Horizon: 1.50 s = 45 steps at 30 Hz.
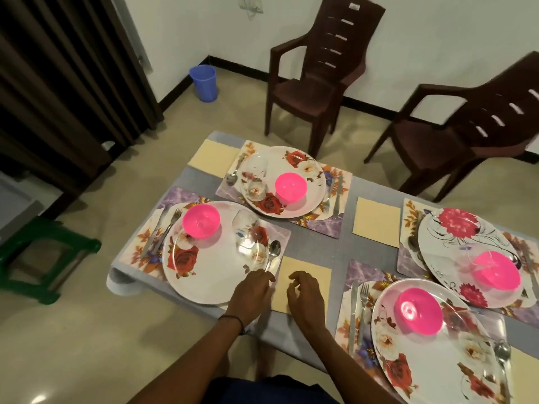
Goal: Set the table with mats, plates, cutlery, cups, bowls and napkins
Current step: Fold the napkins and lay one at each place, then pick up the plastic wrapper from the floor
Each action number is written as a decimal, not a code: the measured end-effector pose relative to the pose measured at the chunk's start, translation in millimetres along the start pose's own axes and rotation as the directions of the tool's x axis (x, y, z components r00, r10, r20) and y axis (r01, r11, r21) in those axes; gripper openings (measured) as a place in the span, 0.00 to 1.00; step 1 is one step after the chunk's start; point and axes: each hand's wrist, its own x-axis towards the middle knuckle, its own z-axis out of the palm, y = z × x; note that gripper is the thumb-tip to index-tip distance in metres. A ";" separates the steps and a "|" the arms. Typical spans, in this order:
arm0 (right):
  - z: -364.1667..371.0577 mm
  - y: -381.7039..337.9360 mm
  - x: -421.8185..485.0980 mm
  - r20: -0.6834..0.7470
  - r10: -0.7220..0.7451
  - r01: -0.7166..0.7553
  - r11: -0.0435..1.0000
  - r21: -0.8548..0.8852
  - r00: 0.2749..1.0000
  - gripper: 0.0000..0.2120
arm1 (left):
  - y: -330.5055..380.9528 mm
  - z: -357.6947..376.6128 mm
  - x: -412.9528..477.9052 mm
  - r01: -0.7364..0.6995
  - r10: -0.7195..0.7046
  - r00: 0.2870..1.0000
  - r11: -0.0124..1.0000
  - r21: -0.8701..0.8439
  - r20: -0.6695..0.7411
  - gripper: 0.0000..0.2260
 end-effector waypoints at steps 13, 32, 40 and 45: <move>88.6 -107.4 -32.7 0.419 -0.399 0.427 0.904 0.029 0.816 0.07 | -81.1 -70.9 -157.8 0.522 -0.522 0.706 0.840 -0.147 -0.478 0.16; 196.9 -164.3 -207.0 0.833 -0.491 0.729 0.664 0.169 0.254 0.12 | -96.1 -7.4 -429.7 0.823 -0.910 0.002 0.238 -0.516 -0.416 0.13; 260.5 -130.4 -214.9 0.978 -0.178 0.842 0.539 0.006 0.107 0.21 | -98.6 53.0 -437.8 0.769 -0.946 -0.111 0.112 -0.629 -0.305 0.08; 323.6 -79.7 -228.9 0.997 -0.043 0.892 0.450 -0.044 0.071 0.25 | -124.8 99.8 -438.0 0.795 -0.949 -0.111 0.093 -0.600 -0.295 0.09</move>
